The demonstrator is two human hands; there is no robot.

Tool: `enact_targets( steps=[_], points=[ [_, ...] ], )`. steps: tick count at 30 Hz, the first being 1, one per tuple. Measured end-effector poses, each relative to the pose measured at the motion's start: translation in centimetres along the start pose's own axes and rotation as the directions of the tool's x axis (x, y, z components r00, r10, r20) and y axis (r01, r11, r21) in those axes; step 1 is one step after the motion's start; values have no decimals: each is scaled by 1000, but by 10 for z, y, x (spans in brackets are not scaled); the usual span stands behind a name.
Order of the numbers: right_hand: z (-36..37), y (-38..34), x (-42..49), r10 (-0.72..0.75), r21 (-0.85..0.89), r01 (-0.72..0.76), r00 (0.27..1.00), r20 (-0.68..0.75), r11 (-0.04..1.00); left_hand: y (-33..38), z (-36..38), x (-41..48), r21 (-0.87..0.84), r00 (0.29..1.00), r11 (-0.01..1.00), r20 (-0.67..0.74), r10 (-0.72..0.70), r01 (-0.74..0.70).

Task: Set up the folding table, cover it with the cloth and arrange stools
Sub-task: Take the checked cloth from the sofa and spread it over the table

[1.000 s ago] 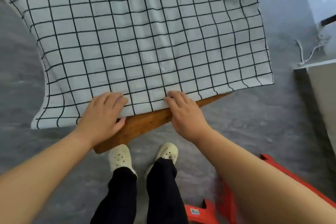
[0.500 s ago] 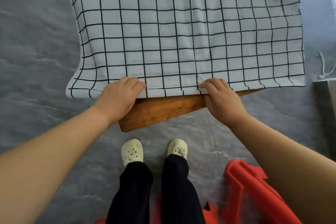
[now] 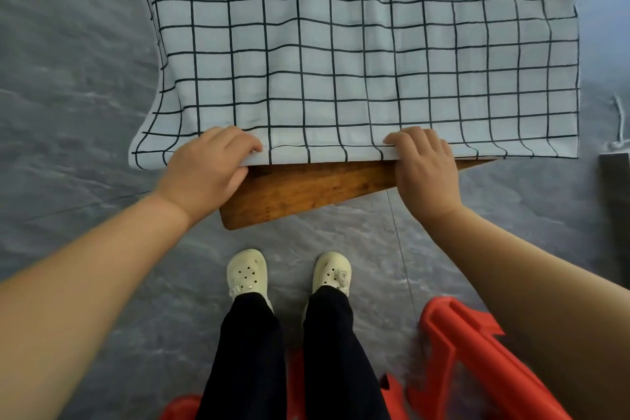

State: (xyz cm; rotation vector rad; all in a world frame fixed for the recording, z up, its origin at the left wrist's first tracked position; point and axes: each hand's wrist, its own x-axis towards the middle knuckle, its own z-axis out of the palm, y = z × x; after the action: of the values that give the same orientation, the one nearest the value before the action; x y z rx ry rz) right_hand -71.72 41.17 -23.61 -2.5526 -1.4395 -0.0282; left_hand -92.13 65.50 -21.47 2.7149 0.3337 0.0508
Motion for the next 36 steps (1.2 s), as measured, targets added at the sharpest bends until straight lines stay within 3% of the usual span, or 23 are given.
enact_targets(
  steps=[9, 21, 36],
  points=[
    [-9, 18, -16, 72, 29, -73, 996, 58, 997, 29, 8, -11, 11, 999, 1000, -27, 28, -28],
    [-22, 31, -76, 78, 51, -85, 988, 134, 995, 80, 40, -57, -40, 984, 995, 144, 100, -95],
    [-10, 19, -105, 49, 110, -86, 953, 300, 990, 82, 61, -81, 8, 944, 1000, 328, -31, 30]
  ],
)
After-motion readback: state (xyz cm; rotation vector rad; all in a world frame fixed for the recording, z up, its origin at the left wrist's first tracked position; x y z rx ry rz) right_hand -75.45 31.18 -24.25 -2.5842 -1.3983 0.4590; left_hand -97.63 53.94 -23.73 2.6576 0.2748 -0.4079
